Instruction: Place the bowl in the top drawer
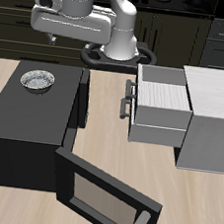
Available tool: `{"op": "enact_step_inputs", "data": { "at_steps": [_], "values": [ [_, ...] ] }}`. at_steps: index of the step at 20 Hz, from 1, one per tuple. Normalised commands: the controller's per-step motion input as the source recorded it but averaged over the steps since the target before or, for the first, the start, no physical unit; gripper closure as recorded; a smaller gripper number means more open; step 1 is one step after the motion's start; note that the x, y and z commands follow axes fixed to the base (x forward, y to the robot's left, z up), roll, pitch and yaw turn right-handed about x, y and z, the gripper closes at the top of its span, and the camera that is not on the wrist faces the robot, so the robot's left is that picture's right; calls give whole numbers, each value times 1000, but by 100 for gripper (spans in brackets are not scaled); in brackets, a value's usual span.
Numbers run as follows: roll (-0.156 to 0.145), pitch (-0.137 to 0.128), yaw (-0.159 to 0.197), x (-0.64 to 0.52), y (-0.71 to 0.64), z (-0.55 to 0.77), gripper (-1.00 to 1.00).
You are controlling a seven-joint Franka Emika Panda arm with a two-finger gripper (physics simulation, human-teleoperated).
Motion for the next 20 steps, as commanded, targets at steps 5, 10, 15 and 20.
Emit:
{"op": "enact_step_inputs", "data": {
  "at_steps": [5, 10, 15, 20],
  "values": [
    [-29, 6, -10, 255, -231, 76, -100],
    [-2, 6, 6, 167, -135, 60, -100],
    [-4, 3, 8, 151, -129, -34, -100],
    [-21, -12, 10, 73, 6, -108, -100]
  ]
}}
